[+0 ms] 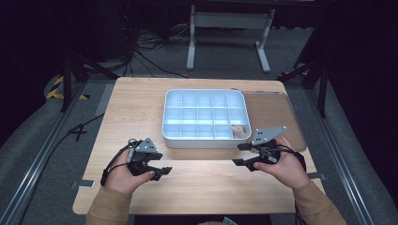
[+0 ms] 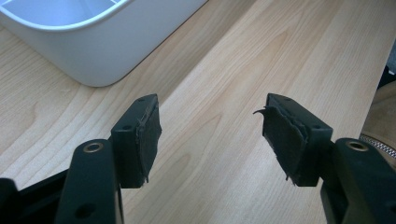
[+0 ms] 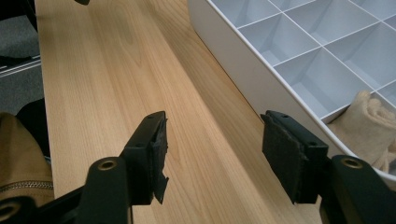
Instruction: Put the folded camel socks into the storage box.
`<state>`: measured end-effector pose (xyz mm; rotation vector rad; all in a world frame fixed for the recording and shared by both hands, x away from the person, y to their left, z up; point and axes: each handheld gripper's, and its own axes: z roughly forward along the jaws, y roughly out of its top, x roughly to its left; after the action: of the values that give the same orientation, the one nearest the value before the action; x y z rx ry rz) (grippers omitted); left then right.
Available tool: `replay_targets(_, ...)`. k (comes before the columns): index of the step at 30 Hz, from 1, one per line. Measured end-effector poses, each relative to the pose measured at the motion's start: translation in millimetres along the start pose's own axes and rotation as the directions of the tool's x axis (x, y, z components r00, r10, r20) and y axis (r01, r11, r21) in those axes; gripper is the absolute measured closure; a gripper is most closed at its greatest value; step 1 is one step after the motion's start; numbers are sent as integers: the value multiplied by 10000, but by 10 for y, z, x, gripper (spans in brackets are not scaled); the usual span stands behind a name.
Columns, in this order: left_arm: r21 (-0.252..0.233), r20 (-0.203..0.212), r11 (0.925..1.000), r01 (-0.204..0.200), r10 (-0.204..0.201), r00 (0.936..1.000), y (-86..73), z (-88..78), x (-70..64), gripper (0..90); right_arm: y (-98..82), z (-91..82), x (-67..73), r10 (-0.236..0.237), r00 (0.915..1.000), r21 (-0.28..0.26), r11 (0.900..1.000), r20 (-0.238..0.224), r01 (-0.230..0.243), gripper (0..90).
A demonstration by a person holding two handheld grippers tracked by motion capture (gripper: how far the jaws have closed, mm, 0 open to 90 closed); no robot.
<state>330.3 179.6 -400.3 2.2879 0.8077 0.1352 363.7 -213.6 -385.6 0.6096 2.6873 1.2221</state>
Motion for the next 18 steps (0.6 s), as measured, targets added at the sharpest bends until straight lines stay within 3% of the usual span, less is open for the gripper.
replay_targets(8, -6, 39, 10000, -5, 5, 10000, 0, 1, -7, 374, -136, 143, 70, -124, 9999, 428, 9990, -96, 128, 402)
replay_targets(18, 133, -16, 9999, 20, -19, 10000, -11, 11, 8, 363, -350, 409, 146, -175, 9997, 274, 9995, -170, 180, 396)
